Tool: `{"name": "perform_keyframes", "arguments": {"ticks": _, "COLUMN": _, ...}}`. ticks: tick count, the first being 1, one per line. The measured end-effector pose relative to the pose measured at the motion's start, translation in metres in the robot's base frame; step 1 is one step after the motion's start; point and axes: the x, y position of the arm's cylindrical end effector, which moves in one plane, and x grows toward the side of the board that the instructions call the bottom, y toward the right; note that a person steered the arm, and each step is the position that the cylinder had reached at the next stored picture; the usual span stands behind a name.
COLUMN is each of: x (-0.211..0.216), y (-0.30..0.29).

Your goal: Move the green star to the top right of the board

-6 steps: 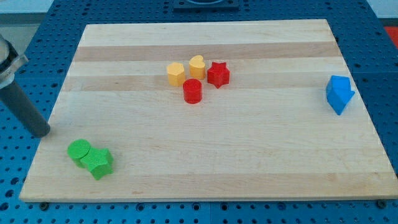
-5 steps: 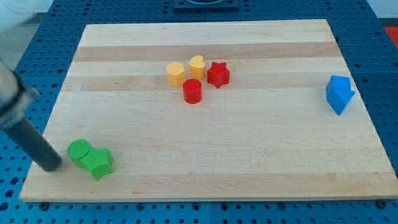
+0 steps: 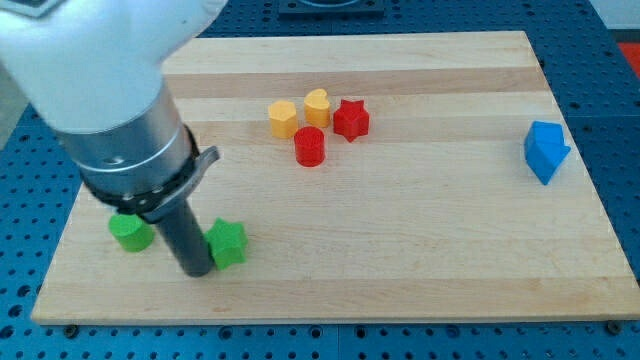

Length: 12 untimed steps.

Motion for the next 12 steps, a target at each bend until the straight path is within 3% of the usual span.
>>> {"name": "perform_keyframes", "arguments": {"ticks": 2, "x": -0.057, "y": 0.052}}
{"name": "perform_keyframes", "arguments": {"ticks": 4, "x": -0.03, "y": 0.082}}
{"name": "perform_keyframes", "arguments": {"ticks": 6, "x": -0.096, "y": 0.099}}
{"name": "perform_keyframes", "arguments": {"ticks": 7, "x": -0.092, "y": 0.094}}
{"name": "perform_keyframes", "arguments": {"ticks": 9, "x": -0.133, "y": 0.099}}
{"name": "perform_keyframes", "arguments": {"ticks": 10, "x": -0.116, "y": 0.091}}
{"name": "perform_keyframes", "arguments": {"ticks": 11, "x": -0.051, "y": 0.085}}
{"name": "perform_keyframes", "arguments": {"ticks": 12, "x": -0.038, "y": 0.155}}
